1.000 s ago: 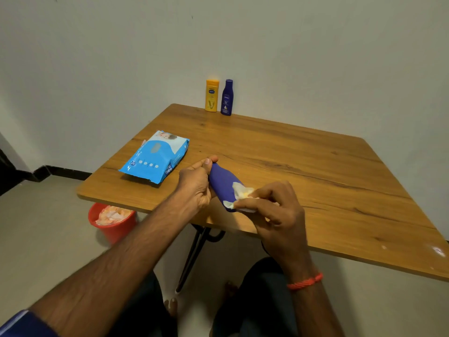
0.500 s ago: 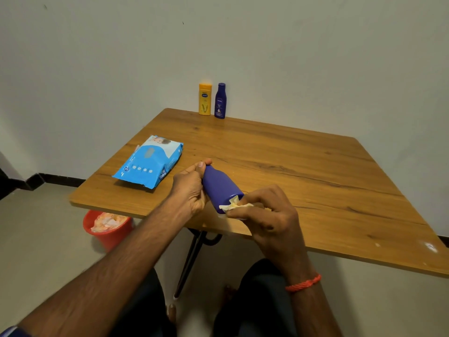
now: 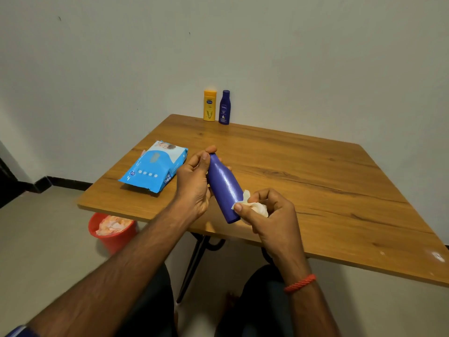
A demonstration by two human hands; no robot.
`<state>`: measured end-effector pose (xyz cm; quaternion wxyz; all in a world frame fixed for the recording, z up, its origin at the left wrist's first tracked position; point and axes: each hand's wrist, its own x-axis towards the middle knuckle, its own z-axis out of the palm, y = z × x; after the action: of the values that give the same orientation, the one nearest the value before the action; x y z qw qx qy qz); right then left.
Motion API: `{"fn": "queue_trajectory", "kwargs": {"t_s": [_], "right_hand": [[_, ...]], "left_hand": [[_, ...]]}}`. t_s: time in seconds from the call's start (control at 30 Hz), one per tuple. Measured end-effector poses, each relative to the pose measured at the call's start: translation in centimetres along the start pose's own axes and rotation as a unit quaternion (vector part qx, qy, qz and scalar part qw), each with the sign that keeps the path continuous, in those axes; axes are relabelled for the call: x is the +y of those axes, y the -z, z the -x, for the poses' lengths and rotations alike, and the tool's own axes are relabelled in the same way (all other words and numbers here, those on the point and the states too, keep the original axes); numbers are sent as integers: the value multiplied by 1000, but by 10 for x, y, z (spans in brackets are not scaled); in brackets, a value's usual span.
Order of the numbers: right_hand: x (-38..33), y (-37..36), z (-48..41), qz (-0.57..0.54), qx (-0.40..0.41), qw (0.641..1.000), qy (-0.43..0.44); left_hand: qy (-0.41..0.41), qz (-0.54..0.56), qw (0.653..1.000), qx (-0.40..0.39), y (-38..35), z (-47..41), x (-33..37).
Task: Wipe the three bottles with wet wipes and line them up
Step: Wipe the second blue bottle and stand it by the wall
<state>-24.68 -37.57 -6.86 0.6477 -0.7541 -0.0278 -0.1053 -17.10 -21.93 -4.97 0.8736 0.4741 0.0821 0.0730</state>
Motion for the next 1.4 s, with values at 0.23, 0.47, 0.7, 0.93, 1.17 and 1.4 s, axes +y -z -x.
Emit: {"fn": "queue_trajectory", "kwargs": {"t_s": [0.23,0.47,0.7,0.93,1.17,1.4], "right_hand": [[-3,-1,-8,-30,72,997,11],[-5,-1,-21,-67,123,990,15],[0,-4,-37,-52,117,992,5],[1,-8,-65,-40,88,995,8],[0,-19,-109,51,100,993,32],[0,-38,-158,93,78,991,53]], "left_hand": [[38,-11,995,-94,-10,16,3],[6,-188,966,-178,-11,14,7],[4,-260,939,-226,-4,-8,17],[-44,-243,948,-203,-11,-39,17],[-80,-266,949,-147,-19,-84,16],[-106,-317,938,-98,-25,-144,14]]}}
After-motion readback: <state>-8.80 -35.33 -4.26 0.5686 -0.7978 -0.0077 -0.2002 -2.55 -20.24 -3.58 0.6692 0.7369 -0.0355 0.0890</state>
